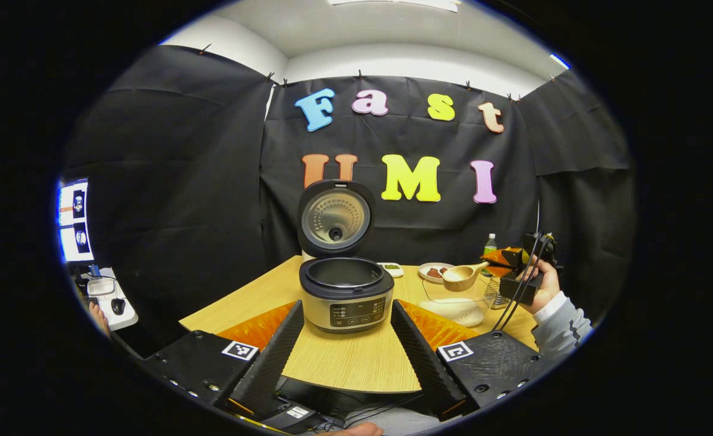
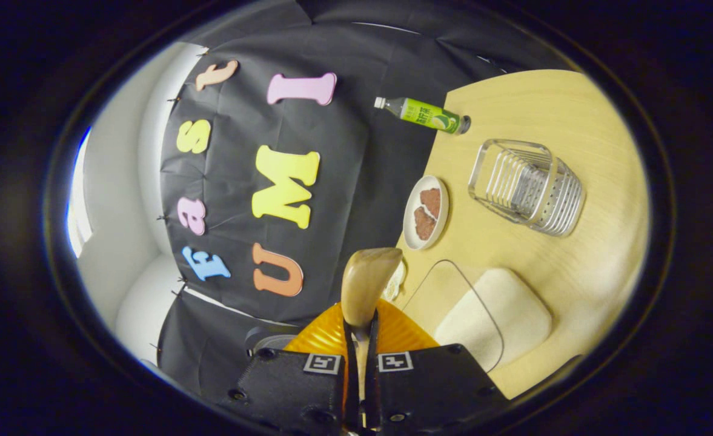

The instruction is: Close the left gripper, press the button to open the rice cooker; take a wooden spoon from the chopstick holder with the right hand, scoop a spoonful of rice and pour it into the rice cooker, then put the wooden spoon back into the chopstick holder.

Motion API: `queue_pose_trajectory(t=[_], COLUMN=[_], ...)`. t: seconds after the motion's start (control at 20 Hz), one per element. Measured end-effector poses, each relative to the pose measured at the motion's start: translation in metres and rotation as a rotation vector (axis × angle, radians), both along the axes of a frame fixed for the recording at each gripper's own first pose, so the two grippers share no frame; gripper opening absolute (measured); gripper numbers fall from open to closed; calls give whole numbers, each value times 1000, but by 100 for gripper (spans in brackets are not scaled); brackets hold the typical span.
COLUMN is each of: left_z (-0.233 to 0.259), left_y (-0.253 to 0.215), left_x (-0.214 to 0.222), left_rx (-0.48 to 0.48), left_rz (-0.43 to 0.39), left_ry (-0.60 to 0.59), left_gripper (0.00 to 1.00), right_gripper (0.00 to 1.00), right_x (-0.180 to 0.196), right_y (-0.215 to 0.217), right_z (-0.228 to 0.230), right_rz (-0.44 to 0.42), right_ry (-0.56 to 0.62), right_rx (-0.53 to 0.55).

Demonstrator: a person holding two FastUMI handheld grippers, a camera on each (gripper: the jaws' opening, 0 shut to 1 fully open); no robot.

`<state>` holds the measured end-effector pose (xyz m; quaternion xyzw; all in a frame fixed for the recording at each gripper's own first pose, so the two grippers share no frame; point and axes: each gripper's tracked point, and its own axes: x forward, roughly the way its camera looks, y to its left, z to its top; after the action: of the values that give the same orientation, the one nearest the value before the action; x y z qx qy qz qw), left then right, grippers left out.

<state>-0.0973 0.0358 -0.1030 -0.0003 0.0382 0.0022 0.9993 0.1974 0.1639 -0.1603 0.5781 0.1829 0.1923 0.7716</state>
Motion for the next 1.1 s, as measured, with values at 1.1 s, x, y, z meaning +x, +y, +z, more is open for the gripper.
queue_pose_trajectory(t=[1.1], left_z=[-1], left_y=[61], left_x=[-22], left_rx=[-21], left_rz=[54], left_ry=[-14], left_gripper=[92], right_gripper=[9], right_x=[13], right_y=[211], right_z=[83], right_rz=[73], right_ry=[-225], right_rx=[-347])
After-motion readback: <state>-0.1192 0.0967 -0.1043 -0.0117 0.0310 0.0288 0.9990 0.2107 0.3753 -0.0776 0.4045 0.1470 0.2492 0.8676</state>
